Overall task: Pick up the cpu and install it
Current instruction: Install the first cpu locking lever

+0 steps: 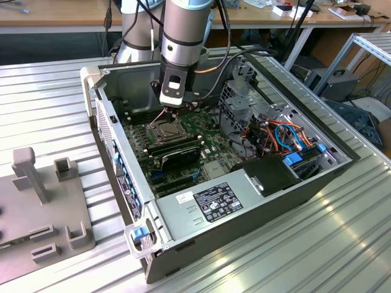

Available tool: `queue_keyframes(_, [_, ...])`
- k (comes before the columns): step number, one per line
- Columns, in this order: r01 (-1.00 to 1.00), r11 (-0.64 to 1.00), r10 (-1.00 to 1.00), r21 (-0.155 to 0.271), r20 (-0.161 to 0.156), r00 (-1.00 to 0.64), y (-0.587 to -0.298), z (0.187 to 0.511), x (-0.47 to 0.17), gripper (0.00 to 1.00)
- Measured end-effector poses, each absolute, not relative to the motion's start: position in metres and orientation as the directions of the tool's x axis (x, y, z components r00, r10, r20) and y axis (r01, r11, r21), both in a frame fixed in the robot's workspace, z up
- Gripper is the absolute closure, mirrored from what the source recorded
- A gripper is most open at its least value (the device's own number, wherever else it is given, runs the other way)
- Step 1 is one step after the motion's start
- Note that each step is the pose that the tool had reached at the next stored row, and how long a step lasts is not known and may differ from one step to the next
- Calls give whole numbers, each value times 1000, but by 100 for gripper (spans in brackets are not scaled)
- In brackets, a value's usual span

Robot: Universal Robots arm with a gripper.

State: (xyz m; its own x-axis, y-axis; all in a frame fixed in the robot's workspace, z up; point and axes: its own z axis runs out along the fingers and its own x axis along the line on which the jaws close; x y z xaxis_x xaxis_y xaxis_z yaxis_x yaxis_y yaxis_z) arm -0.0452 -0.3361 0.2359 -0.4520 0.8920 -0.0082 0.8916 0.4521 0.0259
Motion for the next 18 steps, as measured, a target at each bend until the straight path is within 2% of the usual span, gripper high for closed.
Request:
queue_keyframes(11, [799,601,799,26,-8,-601,-336,236,-45,89])
queue_keyframes(18, [673,740,673,26,-8,-740,-336,235,-45,89])
